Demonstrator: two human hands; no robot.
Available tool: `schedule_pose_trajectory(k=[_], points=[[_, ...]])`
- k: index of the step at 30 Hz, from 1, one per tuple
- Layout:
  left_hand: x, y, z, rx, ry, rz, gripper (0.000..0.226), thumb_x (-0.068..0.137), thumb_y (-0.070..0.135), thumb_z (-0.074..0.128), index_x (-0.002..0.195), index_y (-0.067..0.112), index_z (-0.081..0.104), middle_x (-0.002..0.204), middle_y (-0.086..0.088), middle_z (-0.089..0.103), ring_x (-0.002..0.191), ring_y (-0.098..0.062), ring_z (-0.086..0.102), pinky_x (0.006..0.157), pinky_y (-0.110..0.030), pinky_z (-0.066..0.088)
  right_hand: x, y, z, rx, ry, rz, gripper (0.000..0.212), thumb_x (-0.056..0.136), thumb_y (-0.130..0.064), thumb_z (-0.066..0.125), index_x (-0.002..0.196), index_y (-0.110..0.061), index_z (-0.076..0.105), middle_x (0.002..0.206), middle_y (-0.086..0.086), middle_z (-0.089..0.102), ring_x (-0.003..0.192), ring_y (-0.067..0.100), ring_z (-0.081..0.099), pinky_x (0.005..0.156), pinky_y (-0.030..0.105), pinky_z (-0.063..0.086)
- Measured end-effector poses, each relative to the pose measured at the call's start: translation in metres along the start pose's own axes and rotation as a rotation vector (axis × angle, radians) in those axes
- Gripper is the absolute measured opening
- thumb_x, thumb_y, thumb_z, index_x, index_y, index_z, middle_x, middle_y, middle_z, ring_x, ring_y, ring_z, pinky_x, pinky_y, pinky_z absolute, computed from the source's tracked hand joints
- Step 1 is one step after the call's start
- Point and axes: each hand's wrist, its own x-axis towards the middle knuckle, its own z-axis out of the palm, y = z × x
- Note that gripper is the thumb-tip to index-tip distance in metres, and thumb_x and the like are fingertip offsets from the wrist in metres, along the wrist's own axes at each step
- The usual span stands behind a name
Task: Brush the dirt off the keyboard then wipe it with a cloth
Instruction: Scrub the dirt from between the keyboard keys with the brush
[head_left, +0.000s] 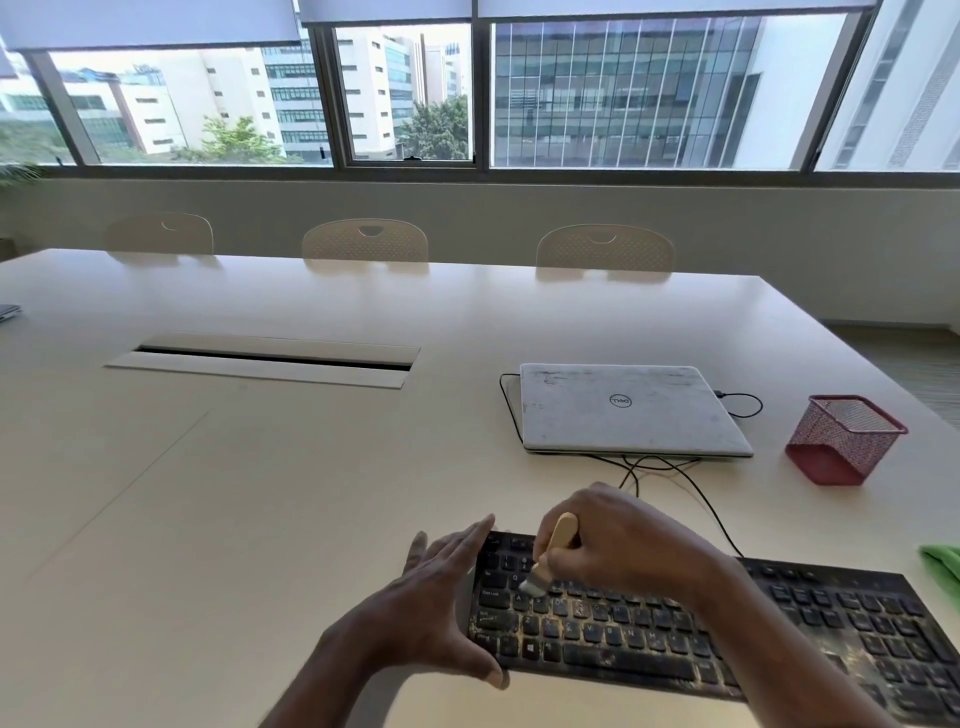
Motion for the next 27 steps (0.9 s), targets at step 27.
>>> schedule_pose_trajectory(k=[27], points=[[-0.001,0.002,0.001,0.016,0.016,0.010,0.148,0.060,0.070,0.087,0.155,0.040,-0.022,0.156,0.030,-0.008,0.144,0.006,-0.021,0.112,-0.028,-0.028,-0.007,0.003,0.001,0.042,-0.037,0.023,0.011,0.094,-0.024,0.066,0.087,-0.023,0.074,0.066,-0.014,0.063,0.050,-0.001,0.051,0.052,0.013,0.042]])
